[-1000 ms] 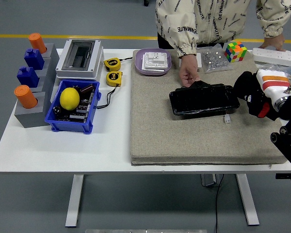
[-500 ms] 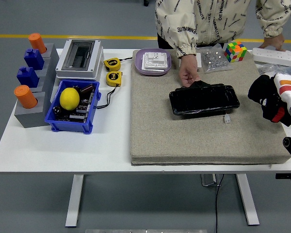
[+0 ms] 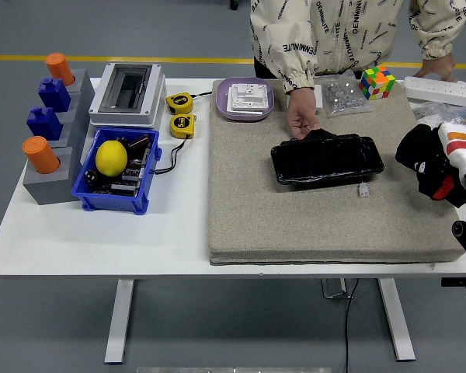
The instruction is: Pick the rag up,wipe the panel,place it on the desk
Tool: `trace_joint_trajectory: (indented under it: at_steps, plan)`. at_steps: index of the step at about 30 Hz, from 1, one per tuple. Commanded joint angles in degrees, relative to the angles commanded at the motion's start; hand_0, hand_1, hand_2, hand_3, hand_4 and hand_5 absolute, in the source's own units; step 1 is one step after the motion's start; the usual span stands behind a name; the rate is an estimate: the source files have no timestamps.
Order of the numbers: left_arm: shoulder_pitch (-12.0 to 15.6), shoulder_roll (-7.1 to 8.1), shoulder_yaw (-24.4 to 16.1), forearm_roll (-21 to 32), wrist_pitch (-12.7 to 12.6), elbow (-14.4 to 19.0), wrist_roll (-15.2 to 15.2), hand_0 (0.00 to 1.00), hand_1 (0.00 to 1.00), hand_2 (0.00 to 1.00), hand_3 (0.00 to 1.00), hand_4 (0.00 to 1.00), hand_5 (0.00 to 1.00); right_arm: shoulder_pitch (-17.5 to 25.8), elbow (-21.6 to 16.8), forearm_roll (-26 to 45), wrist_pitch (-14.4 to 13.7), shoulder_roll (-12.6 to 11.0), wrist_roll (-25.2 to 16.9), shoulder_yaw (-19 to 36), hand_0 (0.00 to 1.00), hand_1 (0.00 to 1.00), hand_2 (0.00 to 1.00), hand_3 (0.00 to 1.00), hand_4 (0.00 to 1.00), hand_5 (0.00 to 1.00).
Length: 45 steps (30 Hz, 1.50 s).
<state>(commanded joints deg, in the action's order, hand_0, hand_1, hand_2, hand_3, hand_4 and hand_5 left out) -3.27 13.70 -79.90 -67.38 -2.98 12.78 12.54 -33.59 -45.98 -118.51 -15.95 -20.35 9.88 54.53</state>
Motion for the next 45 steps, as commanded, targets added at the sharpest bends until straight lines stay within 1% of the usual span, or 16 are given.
trace_joint_trajectory:
  at_steps: [6,7,12,13,18,19,21,24,25,30,31,36,37,42,43,45]
  plan:
    - [0.04,0.09,-0.07,-0.06,-0.02,-0.04,0.01,0.635,0.658,0.683,0.572,0.612,0.507,0.03,-0.19,0.61,3.57,-0.10,0.25,0.50,0.239,0.325,0.377,0.384,0.998,0.151]
    - [0.05,0.08,-0.07,-0.05,-0.02,-0.04,0.01,0.635,0.658,0.683,0.572,0.612,0.507,0.03,-0.19,0.70,3.98,-0.12,0.25,0.58,0.255,0.376,0.433,0.444,0.998,0.240]
    - [0.13,0.08,0.00,0.01,0.01,-0.04,0.01,0.635,0.658,0.683,0.572,0.612,0.507,0.04,-0.30,0.88,5.70,-0.19,0.19,0.82,0.255,0.376,0.433,0.444,0.998,0.240]
    - [0.16,0.08,0.01,0.01,0.01,-0.05,0.02,0.635,0.658,0.682,0.572,0.612,0.507,0.04,-0.39,0.90,6.17,-0.19,0.17,0.87,0.303,0.409,0.468,0.464,0.996,0.390]
    - [0.21,0.12,0.10,0.02,0.01,-0.02,0.00,0.635,0.658,0.682,0.572,0.612,0.507,0.07,-0.73,1.05,7.75,-0.14,-0.01,1.14,0.303,0.409,0.468,0.464,0.996,0.390]
    - [0.21,0.13,0.11,0.02,0.01,-0.02,0.00,0.635,0.658,0.683,0.572,0.612,0.506,0.09,-0.78,1.08,7.99,-0.13,-0.08,1.19,0.371,0.453,0.510,0.482,0.998,0.428]
    - [0.22,0.15,0.16,0.03,0.02,-0.01,0.01,0.635,0.658,0.683,0.572,0.612,0.506,0.12,-0.89,1.15,8.50,-0.10,-0.20,1.43,0.371,0.453,0.510,0.482,0.998,0.428]
    - [0.25,0.17,0.21,0.04,0.02,-0.02,0.01,0.635,0.658,0.683,0.572,0.612,0.506,0.13,-1.16,1.17,8.94,-0.16,-0.39,1.80,0.371,0.453,0.510,0.482,0.998,0.428]
    - [0.28,0.18,0.22,0.03,0.02,-0.02,0.01,0.635,0.658,0.683,0.573,0.613,0.507,0.11,-1.25,1.16,9.01,-0.19,-0.44,1.92,0.451,0.512,0.578,0.519,0.998,0.465]
    - [0.35,0.21,0.33,0.03,0.03,-0.08,0.01,0.635,0.658,0.683,0.573,0.613,0.507,-0.09,-1.70,1.13,9.21,-0.40,-0.69,2.49,0.451,0.512,0.578,0.519,0.998,0.465]
    - [0.35,0.22,0.34,0.04,0.02,-0.10,0.01,0.635,0.658,0.684,0.573,0.612,0.506,-0.12,-1.75,1.12,9.28,-0.43,-0.71,2.55,0.508,0.551,0.637,0.583,0.998,0.495]
    - [0.40,0.22,0.45,0.08,0.03,-0.12,0.01,0.635,0.658,0.684,0.573,0.612,0.506,-0.08,-1.87,1.04,9.89,-0.64,-0.79,3.05,0.508,0.551,0.637,0.583,0.998,0.495]
    - [0.42,0.22,0.44,0.07,0.03,-0.12,0.00,0.635,0.658,0.682,0.573,0.612,0.506,-0.06,-1.86,1.02,9.96,-0.66,-0.81,3.10,0.534,0.571,0.661,0.624,0.998,0.509]
    - [0.45,0.16,0.37,0.04,0.04,-0.17,0.01,0.635,0.658,0.682,0.573,0.612,0.506,-0.12,-2.01,0.86,10.34,-0.74,-0.93,3.49,0.534,0.571,0.661,0.624,0.998,0.509]
    - [0.44,0.16,0.33,0.00,0.03,-0.18,0.00,0.635,0.658,0.684,0.573,0.612,0.507,-0.14,-2.09,0.83,10.33,-0.77,-0.93,3.59,0.563,0.593,0.686,0.671,0.998,0.521]
    - [0.42,0.14,0.25,-0.07,0.03,-0.18,0.00,0.635,0.658,0.684,0.573,0.612,0.507,-0.19,-2.26,0.82,10.14,-0.83,-0.82,3.80,0.563,0.593,0.686,0.671,0.998,0.521]
